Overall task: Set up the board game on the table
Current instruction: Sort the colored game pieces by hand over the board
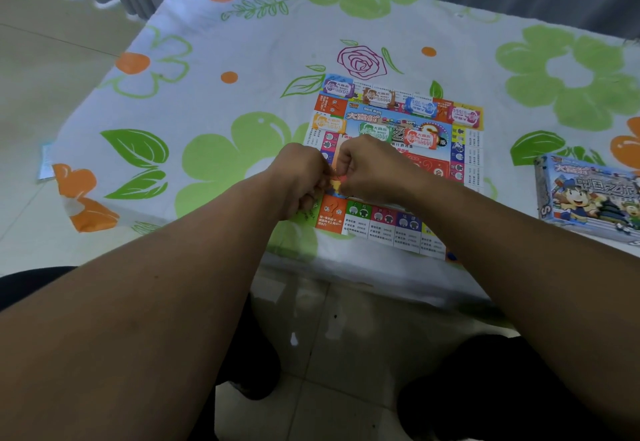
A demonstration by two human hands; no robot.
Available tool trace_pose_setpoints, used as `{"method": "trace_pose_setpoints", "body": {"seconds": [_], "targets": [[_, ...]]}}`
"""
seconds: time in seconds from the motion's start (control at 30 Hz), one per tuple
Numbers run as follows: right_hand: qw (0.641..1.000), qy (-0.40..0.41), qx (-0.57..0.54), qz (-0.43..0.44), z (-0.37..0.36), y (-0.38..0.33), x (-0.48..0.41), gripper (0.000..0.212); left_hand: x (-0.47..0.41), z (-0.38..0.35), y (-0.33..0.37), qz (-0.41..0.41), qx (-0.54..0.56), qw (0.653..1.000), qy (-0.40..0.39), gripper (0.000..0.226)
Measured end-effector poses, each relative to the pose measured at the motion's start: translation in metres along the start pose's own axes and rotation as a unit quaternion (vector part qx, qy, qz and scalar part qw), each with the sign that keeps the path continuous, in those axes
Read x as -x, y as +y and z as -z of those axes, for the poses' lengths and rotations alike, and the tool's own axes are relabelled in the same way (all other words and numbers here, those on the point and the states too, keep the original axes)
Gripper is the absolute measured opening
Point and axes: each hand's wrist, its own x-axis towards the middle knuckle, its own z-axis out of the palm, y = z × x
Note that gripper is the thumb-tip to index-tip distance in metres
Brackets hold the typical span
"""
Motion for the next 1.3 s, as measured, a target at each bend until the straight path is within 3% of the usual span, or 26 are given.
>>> {"method": "trace_pose_setpoints", "body": {"seconds": [0.4,0.57,0.7,0.83,0.97,1.13,1.3], "targets": [[1.000,0.005,-0.017,0.021,0.000,0.005,0.005,0.018,-0.003,0.004,0.001,0.026,0.138,0.990,-0.005,0.027],[0.985,0.057,-0.165,-0.003,0.024,-0.006,0.007,0.018,-0.002,0.003,0.004,0.030,0.150,0.988,-0.005,0.026],[0.969,0.019,-0.245,0.031,0.033,-0.023,0.012,0.019,-0.002,0.000,0.005,0.023,0.161,0.986,-0.035,0.031],[0.983,0.006,-0.170,0.071,0.023,-0.031,0.013,0.019,-0.002,0.000,0.005,0.014,0.190,0.979,-0.075,0.038],[0.976,0.036,-0.202,0.078,0.024,-0.031,0.010,0.015,0.000,0.005,0.007,0.027,0.216,0.973,-0.080,0.035],[0.982,0.110,-0.140,0.062,0.029,-0.011,0.007,0.004,0.002,0.009,0.009,0.061,0.195,0.978,-0.025,0.042],[0.998,0.050,0.005,0.048,0.009,0.014,0.008,0.006,0.001,0.004,0.001,0.048,0.092,0.994,0.028,0.040]]}}
